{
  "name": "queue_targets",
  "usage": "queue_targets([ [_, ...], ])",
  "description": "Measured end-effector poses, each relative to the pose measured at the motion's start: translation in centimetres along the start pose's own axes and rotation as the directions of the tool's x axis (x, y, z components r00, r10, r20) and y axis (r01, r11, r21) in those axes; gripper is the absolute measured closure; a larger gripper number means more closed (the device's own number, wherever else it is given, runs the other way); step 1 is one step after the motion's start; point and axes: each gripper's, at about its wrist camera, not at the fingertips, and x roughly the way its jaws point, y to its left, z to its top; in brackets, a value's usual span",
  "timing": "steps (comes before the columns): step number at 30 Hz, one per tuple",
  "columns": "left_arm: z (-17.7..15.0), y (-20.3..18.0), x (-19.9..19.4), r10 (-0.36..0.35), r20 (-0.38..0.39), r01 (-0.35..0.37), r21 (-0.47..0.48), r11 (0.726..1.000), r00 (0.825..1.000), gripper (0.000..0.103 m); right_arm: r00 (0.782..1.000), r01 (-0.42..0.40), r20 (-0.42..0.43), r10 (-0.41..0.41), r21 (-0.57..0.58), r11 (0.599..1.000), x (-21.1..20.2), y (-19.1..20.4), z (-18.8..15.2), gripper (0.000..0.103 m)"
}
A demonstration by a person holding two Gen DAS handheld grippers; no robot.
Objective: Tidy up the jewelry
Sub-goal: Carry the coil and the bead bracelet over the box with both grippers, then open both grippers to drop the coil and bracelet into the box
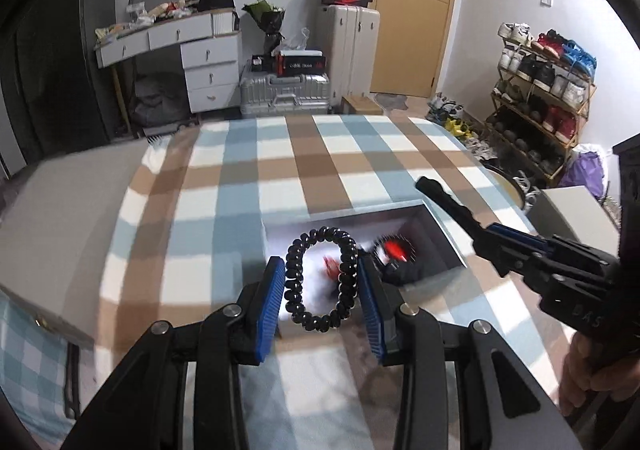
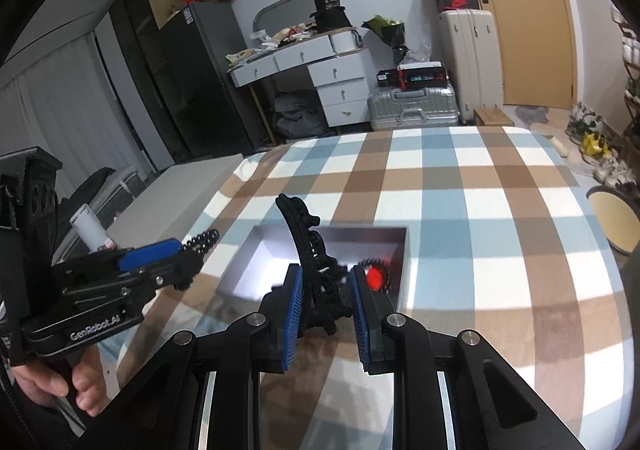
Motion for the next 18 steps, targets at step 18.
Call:
queue_targets([
  [18, 0.6, 0.1, 5.9, -0.150, -0.073, 0.150, -0.015, 0.989, 0.986, 0.072, 0.999, 0.006, -0.048, -0.006, 0.006, 1.000, 5.2, -1.0, 0.8, 0.080],
])
